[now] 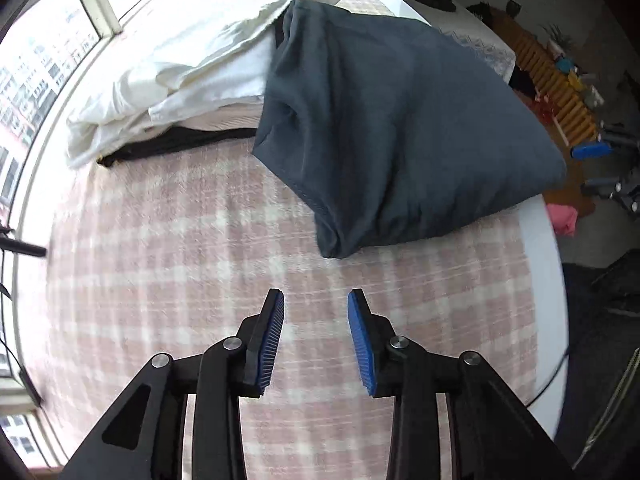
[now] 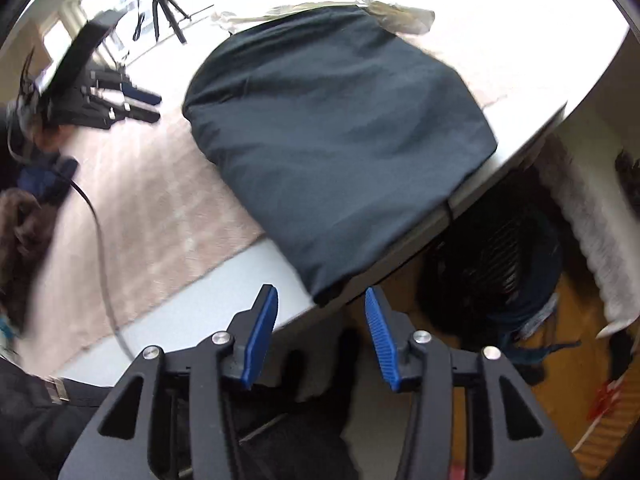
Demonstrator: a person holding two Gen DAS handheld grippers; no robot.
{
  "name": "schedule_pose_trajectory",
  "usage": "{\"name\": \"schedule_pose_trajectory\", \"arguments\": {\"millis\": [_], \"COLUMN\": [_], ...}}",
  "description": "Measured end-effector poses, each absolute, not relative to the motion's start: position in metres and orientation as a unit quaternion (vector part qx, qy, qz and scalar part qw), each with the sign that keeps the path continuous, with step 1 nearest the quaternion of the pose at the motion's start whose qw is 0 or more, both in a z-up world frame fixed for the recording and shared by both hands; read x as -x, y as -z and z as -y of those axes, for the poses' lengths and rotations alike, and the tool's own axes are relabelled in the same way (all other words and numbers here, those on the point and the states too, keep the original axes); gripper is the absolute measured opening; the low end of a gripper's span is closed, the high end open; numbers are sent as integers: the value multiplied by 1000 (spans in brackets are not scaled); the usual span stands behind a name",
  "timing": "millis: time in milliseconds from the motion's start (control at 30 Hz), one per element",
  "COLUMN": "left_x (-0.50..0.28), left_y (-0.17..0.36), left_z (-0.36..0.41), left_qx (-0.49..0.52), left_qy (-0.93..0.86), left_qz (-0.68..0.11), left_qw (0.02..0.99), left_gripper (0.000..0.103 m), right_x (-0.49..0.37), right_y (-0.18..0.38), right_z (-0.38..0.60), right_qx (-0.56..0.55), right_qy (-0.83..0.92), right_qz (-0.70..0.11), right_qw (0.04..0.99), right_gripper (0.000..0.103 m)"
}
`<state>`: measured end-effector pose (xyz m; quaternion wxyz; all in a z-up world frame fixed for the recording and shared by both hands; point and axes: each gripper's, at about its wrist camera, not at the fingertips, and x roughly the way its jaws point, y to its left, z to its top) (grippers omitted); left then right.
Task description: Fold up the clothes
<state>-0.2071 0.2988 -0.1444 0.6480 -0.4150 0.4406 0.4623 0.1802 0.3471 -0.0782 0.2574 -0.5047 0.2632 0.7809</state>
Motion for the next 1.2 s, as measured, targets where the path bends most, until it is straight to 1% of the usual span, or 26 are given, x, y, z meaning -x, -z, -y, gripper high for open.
{"name": "schedule_pose_trajectory", "arguments": {"millis": [33, 67, 167, 233, 300, 367, 500, 600, 833, 900, 933, 1033, 1067, 1100, 1133, 1167, 1200], "left_x": [208, 205, 201, 207, 214, 217, 220, 221, 225, 223, 223, 225, 226, 227, 229, 232, 233], "left_y": [144, 147, 157, 164, 169, 174, 184, 188, 188, 189, 189, 188, 188, 188, 187, 187, 186], "left_z": [-300, -303, -313, -317, -320, -322, -319, -314, -332, -340, -343, -347, -348, -348, -348, -349, -350], "left_qx": [445, 474, 547, 588, 619, 634, 656, 664, 661, 660, 660, 659, 659, 657, 655, 656, 659], "left_qy": [-461, -461, -468, -473, -483, -496, -519, -533, -550, -550, -551, -555, -557, -561, -567, -567, -561], "left_qz": [-412, -384, -315, -257, -206, -179, -148, -150, -148, -151, -151, -147, -145, -145, -146, -143, -139], "left_qw": [648, 644, 619, 604, 584, 565, 528, 502, 489, 489, 489, 486, 484, 481, 477, 477, 481], "left_gripper": [38, 39, 41, 48, 53, 53, 53, 53, 55, 58, 63, 66, 65, 56, 41, 31, 11], "right_x": [-183, -185, -180, -184, -190, -198, -208, -212, -213, -214, -215, -222, -224, -226, -225, -224, -223], "right_y": [79, 80, 80, 81, 83, 82, 83, 87, 93, 92, 91, 90, 90, 91, 89, 88, 86], "right_z": [-352, -356, -359, -364, -373, -376, -382, -386, -386, -384, -383, -385, -386, -385, -384, -382, -381], "right_qx": [488, 474, 482, 479, 472, 467, 462, 460, 458, 453, 450, 441, 437, 434, 432, 431, 429], "right_qy": [-782, -783, -778, -774, -772, -772, -771, -770, -771, -774, -775, -774, -774, -775, -778, -781, -785], "right_qz": [-292, -316, -284, -289, -313, -317, -322, -329, -330, -330, -331, -338, -342, -343, -338, -332, -326], "right_qw": [253, 252, 286, 295, 289, 293, 296, 296, 295, 295, 296, 303, 305, 305, 306, 306, 306], "right_gripper": [45, 45, 45, 45, 45, 45, 45, 45, 45, 45, 45, 45, 45, 45, 45, 45, 45]}}
